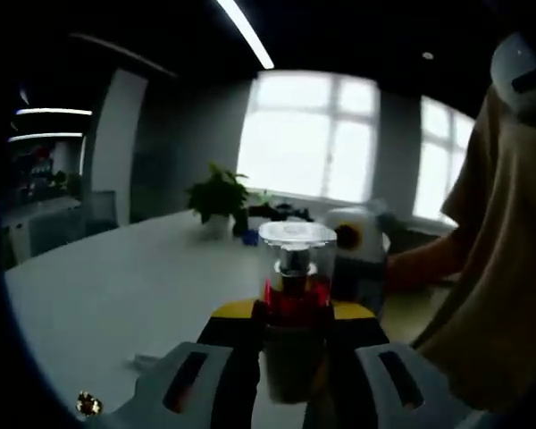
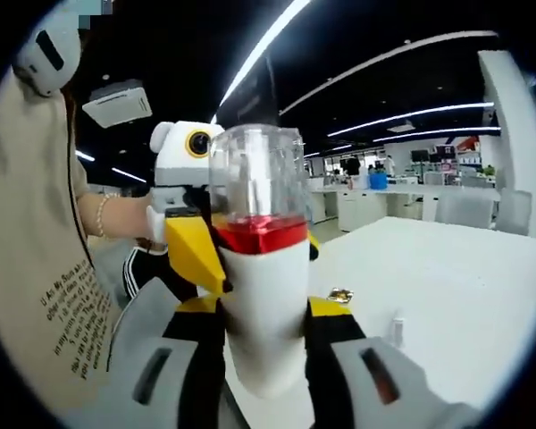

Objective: Arrange the skincare products in the storage area until every visible bottle or jar stands upright without overlapping.

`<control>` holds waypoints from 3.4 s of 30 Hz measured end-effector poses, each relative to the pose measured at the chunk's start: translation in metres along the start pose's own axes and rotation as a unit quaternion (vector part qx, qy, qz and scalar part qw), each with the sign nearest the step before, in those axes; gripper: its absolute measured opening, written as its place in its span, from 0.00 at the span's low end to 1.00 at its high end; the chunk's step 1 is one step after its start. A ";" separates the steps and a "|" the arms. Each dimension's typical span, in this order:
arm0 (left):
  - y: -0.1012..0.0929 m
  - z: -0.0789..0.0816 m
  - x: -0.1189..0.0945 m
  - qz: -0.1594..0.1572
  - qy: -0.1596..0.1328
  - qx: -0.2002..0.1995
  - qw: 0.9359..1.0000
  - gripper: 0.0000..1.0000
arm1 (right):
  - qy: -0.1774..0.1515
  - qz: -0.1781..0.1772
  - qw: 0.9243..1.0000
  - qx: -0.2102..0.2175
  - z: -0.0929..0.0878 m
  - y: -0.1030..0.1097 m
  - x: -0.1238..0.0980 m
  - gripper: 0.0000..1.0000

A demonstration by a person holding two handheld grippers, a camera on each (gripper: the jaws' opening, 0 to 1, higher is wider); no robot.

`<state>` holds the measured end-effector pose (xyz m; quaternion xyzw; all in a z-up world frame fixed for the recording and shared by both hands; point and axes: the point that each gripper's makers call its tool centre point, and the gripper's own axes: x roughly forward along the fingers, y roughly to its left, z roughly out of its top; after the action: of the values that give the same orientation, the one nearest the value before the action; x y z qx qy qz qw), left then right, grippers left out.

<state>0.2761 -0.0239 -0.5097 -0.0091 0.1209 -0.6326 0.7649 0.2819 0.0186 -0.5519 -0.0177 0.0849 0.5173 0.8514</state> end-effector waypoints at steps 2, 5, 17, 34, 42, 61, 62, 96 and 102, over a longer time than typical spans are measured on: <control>0.003 -0.003 0.002 -0.002 0.003 -0.008 1.000 0.24 | 0.005 -0.009 1.000 -0.006 -0.004 -0.004 0.001 0.33; 0.007 -0.010 0.007 -0.006 0.011 -0.012 1.000 0.25 | 0.014 -0.023 1.000 -0.007 -0.013 -0.009 0.002 0.33; 0.024 -0.052 0.030 -0.010 0.059 -0.016 0.998 0.25 | 0.059 -0.075 0.995 0.000 -0.062 -0.032 0.006 0.33; 0.053 -0.111 0.059 0.002 0.128 -0.002 0.992 0.26 | 0.130 -0.141 0.981 0.010 -0.127 -0.065 0.011 0.33; 0.064 -0.125 0.071 -0.001 0.144 0.009 0.990 0.26 | 0.154 -0.166 0.974 0.009 -0.143 -0.079 0.009 0.33; 0.076 -0.141 0.089 -0.018 0.156 0.006 0.988 0.27 | 0.176 -0.203 0.963 0.027 -0.165 -0.099 0.002 0.33; 0.077 -0.140 0.090 -0.018 0.155 0.005 0.988 0.27 | 0.173 -0.205 0.963 0.027 -0.165 -0.101 0.002 0.33; 0.160 -0.125 0.124 0.005 0.149 0.034 0.988 0.27 | 0.156 -0.198 0.968 0.003 -0.155 -0.190 0.028 0.34; 0.164 -0.125 0.126 0.006 0.153 0.036 0.988 0.27 | 0.154 -0.199 0.968 0.005 -0.155 -0.195 0.029 0.34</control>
<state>0.4312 -0.0960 -0.6797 0.1158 0.2140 -0.6262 0.7407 0.4479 -0.0648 -0.7201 -0.1095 0.2120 0.3278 0.9141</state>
